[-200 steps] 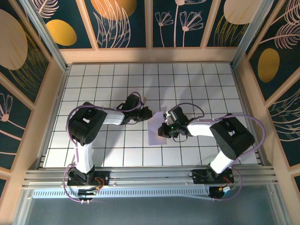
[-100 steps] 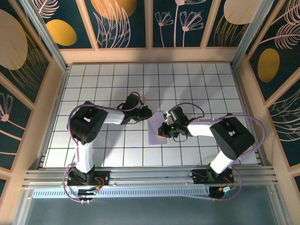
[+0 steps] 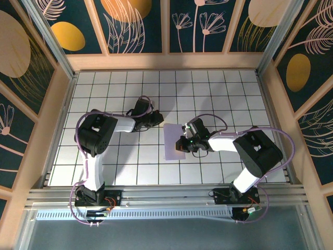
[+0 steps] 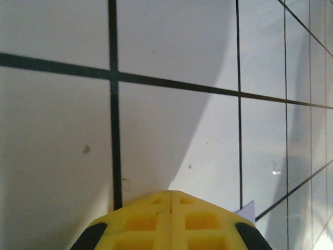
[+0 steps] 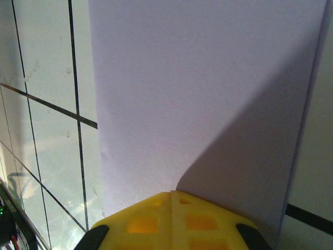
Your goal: Fold a paper plane with a square sheet of paper (fold left side to right side)
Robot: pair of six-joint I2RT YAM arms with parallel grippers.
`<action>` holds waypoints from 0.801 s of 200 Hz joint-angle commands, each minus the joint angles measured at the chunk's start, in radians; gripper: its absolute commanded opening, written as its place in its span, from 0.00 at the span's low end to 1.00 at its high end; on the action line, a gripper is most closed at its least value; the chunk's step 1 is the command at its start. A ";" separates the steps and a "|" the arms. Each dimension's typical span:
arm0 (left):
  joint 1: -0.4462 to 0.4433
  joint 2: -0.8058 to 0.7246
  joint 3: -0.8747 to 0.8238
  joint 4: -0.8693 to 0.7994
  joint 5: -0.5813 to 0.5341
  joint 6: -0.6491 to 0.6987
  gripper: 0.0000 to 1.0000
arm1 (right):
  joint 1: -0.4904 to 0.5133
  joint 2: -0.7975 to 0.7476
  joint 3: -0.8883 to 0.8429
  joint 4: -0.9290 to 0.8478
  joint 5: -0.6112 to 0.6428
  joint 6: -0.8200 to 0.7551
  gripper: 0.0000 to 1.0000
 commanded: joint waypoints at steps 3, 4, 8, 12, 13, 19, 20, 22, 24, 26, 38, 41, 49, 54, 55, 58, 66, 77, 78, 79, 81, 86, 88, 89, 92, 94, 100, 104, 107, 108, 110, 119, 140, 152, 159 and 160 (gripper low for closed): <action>0.013 -0.030 -0.002 -0.024 -0.031 0.036 0.05 | -0.020 0.035 -0.065 -0.175 0.118 0.000 0.00; 0.013 -0.033 -0.004 -0.024 -0.031 0.036 0.05 | -0.020 0.034 -0.066 -0.173 0.117 0.001 0.00; 0.013 -0.048 -0.010 -0.025 -0.027 0.037 0.05 | -0.020 0.034 -0.066 -0.169 0.114 0.004 0.00; 0.013 -0.064 -0.017 -0.025 -0.025 0.038 0.05 | -0.020 0.033 -0.066 -0.164 0.111 0.008 0.00; 0.012 -0.069 -0.020 -0.025 -0.024 0.039 0.05 | -0.020 0.032 -0.066 -0.163 0.110 0.009 0.00; 0.011 -0.093 -0.036 -0.025 -0.018 0.036 0.05 | -0.019 0.030 -0.065 -0.156 0.105 0.014 0.00; 0.011 -0.098 -0.039 -0.025 -0.016 0.036 0.05 | -0.020 0.030 -0.065 -0.154 0.103 0.016 0.00; 0.010 -0.107 -0.044 -0.025 -0.015 0.036 0.05 | -0.019 0.030 -0.066 -0.152 0.102 0.017 0.00; 0.009 -0.117 -0.049 -0.025 -0.012 0.035 0.05 | -0.018 0.030 -0.066 -0.149 0.100 0.019 0.00; 0.008 -0.125 -0.051 -0.026 -0.010 0.036 0.05 | -0.017 0.028 -0.066 -0.147 0.098 0.020 0.00; -0.005 -0.185 -0.103 -0.034 0.000 0.033 0.05 | -0.017 0.028 -0.062 -0.136 0.091 0.029 0.00; -0.009 -0.200 -0.113 -0.037 0.001 0.032 0.05 | -0.018 0.028 -0.061 -0.133 0.090 0.030 0.00; -0.023 -0.238 -0.133 -0.053 0.006 0.031 0.05 | -0.017 0.030 -0.059 -0.131 0.090 0.032 0.00; -0.035 -0.258 -0.147 -0.065 0.006 0.031 0.05 | -0.018 0.030 -0.057 -0.131 0.090 0.033 0.00; -0.038 -0.264 -0.149 -0.067 0.006 0.031 0.05 | -0.018 0.031 -0.057 -0.130 0.090 0.034 0.00; -0.045 -0.278 -0.157 -0.074 0.006 0.029 0.05 | -0.017 0.032 -0.055 -0.129 0.089 0.034 0.00; -0.071 -0.304 -0.176 -0.088 0.002 0.018 0.05 | -0.016 0.034 -0.054 -0.125 0.090 0.037 0.00; -0.102 -0.342 -0.199 -0.104 0.005 -0.005 0.05 | -0.017 0.036 -0.050 -0.123 0.091 0.038 0.00; -0.105 -0.344 -0.201 -0.105 0.004 -0.008 0.05 | -0.016 0.037 -0.050 -0.123 0.091 0.038 0.00; -0.107 -0.346 -0.203 -0.107 0.004 -0.011 0.05 | -0.016 0.036 -0.050 -0.122 0.091 0.038 0.00; -0.113 -0.350 -0.207 -0.109 0.005 -0.015 0.05 | -0.016 0.036 -0.049 -0.123 0.091 0.038 0.00; -0.125 -0.358 -0.219 -0.110 0.007 -0.026 0.05 | -0.014 0.038 -0.048 -0.124 0.090 0.038 0.00; -0.129 -0.361 -0.223 -0.108 0.008 -0.031 0.05 | -0.014 0.038 -0.047 -0.123 0.091 0.038 0.00; -0.131 -0.363 -0.226 -0.107 0.009 -0.034 0.05 | -0.014 0.038 -0.046 -0.123 0.091 0.038 0.00; -0.138 -0.368 -0.233 -0.105 0.009 -0.043 0.05 | -0.014 0.037 -0.045 -0.124 0.091 0.038 0.00; -0.142 -0.370 -0.239 -0.103 0.008 -0.047 0.05 | -0.014 0.037 -0.046 -0.124 0.091 0.038 0.00; -0.152 -0.376 -0.254 -0.094 0.008 -0.064 0.06 | -0.013 0.038 -0.046 -0.126 0.091 0.038 0.00; -0.157 -0.378 -0.263 -0.085 0.011 -0.078 0.06 | -0.013 0.040 -0.046 -0.126 0.091 0.038 0.00; -0.160 -0.378 -0.268 -0.075 0.016 -0.083 0.06 | -0.012 0.039 -0.045 -0.126 0.091 0.038 0.00; -0.161 -0.378 -0.270 -0.072 0.018 -0.086 0.06 | -0.012 0.039 -0.045 -0.126 0.091 0.037 0.00; -0.161 -0.378 -0.275 -0.065 0.022 -0.090 0.06 | -0.012 0.040 -0.044 -0.125 0.091 0.038 0.00; -0.165 -0.374 -0.286 -0.046 0.031 -0.103 0.06 | -0.011 0.042 -0.044 -0.125 0.091 0.038 0.00; -0.166 -0.353 -0.275 -0.065 0.012 -0.089 0.06 | -0.010 0.048 -0.042 -0.126 0.090 0.036 0.00; -0.167 -0.327 -0.260 -0.075 0.028 -0.080 0.06 | -0.008 0.048 -0.041 -0.125 0.090 0.037 0.00; -0.167 -0.317 -0.252 -0.072 0.047 -0.078 0.06 | -0.008 0.050 -0.041 -0.126 0.090 0.037 0.00; -0.166 -0.303 -0.251 -0.071 0.050 -0.078 0.06 | -0.008 0.050 -0.041 -0.126 0.090 0.037 0.00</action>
